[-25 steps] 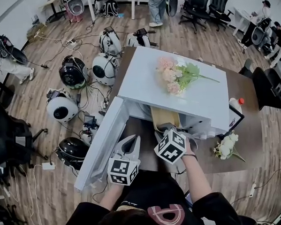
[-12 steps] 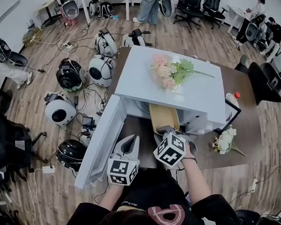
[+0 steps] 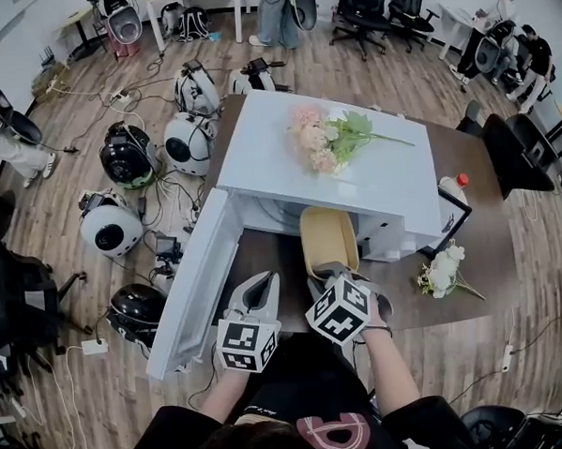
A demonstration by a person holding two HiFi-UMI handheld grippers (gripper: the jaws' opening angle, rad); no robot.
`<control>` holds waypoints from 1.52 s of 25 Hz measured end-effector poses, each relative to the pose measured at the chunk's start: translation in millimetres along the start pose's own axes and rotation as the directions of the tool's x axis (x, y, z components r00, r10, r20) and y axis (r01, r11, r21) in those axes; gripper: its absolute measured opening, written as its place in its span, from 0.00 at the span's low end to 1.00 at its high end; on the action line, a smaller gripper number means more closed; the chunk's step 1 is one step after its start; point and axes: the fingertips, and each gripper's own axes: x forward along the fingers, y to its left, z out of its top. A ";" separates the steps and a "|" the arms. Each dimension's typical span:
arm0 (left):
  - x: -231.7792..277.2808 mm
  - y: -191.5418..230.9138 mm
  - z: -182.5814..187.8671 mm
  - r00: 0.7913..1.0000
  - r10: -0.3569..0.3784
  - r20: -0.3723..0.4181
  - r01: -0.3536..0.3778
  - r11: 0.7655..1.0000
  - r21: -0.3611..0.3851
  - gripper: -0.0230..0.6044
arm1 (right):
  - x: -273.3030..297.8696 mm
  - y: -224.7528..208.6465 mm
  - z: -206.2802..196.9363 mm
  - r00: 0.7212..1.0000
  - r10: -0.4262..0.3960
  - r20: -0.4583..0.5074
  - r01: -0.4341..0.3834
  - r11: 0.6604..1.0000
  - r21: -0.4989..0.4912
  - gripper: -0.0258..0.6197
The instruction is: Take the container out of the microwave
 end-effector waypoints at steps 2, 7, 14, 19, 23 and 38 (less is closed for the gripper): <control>1.5 -3.6 -0.9 1.000 -0.012 -0.003 0.012 1.000 0.003 0.05 | -2.4 2.4 -2.9 1.000 -0.006 -0.001 0.006 1.000 0.011 0.09; 4.9 -9.9 -1.6 0.999 -0.040 -0.008 0.040 0.999 0.008 0.05 | -9.7 9.6 -8.2 1.000 -0.021 0.002 0.021 0.999 0.049 0.09; 11.3 -16.6 -0.9 0.997 -0.074 -0.011 0.074 0.997 0.021 0.05 | -16.9 20.9 -12.3 1.000 -0.024 0.003 0.023 0.997 0.078 0.09; 11.1 -17.7 -0.5 0.996 -0.083 -0.016 0.083 0.996 0.025 0.05 | -18.1 24.7 -15.7 1.000 -0.028 -0.005 0.028 0.995 0.098 0.09; 11.1 -17.2 -1.5 0.996 -0.089 -0.021 0.090 0.996 0.027 0.05 | -18.2 26.2 -15.2 0.999 -0.032 0.004 0.032 0.992 0.125 0.09; 15.8 -15.3 -10.3 0.995 -0.085 -0.046 0.087 0.995 0.053 0.05 | -13.3 31.0 -15.4 1.000 -0.027 -0.001 0.027 0.993 0.116 0.09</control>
